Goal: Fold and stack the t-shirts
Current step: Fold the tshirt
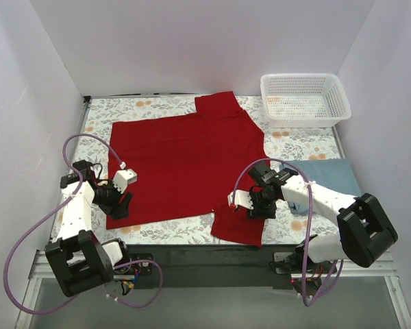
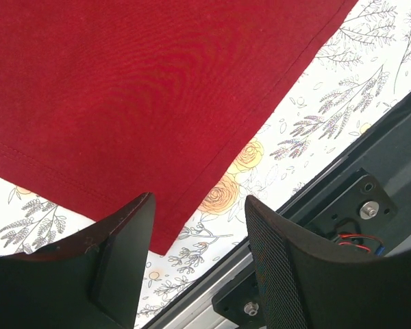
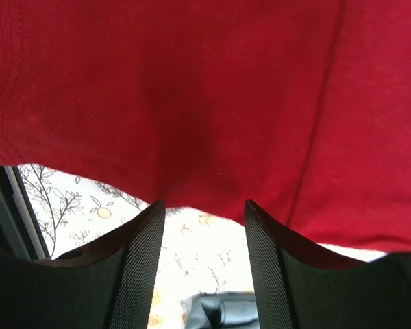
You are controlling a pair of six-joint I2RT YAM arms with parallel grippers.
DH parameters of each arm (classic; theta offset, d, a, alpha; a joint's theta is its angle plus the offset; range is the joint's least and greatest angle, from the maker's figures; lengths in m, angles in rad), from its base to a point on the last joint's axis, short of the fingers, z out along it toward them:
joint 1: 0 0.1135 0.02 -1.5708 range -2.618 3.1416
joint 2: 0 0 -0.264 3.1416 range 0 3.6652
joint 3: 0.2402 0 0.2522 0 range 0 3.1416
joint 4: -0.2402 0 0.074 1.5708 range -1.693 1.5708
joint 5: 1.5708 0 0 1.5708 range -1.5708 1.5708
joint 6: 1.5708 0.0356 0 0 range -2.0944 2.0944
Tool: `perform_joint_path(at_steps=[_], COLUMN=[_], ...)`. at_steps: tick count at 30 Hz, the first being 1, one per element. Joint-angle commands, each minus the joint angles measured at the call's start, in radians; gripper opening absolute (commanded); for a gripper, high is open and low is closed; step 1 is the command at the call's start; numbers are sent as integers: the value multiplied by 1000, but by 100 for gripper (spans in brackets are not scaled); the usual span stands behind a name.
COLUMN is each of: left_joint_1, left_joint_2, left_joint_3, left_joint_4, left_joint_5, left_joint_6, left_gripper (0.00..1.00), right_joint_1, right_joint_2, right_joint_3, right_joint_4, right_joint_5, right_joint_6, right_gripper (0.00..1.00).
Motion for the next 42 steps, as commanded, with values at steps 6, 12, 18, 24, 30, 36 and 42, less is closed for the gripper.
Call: perform_joint_path(at_steps=[6, 12, 18, 24, 30, 36, 42], left_joint_1=[6, 6, 4, 4, 6, 4, 7], left_joint_2=[-81, -118, -69, -75, -47, -55, -58], left_joint_3=[-54, -120, -152, -259, -305, -252, -169], left_joint_4=[8, 18, 63, 161, 209, 163, 105], left_joint_5=[-61, -139, -219, -313, -296, -244, -196], left_joint_6=[161, 336, 407, 488, 496, 488, 467], left_gripper=[54, 54, 52, 48, 31, 4, 0], right_joint_1=[22, 38, 39, 39, 39, 39, 33], right_joint_2=[73, 84, 87, 86, 75, 1, -109], right_joint_3=[-56, -80, -85, -86, -82, -56, -33], right_joint_4=[69, 74, 74, 69, 49, -21, -47], right_joint_5=[-9, -1, 14, 17, -1, -48, -46], right_joint_6=[-49, -28, -13, 0, 23, 67, 113], right_gripper=[46, 19, 1, 1, 1, 1, 1])
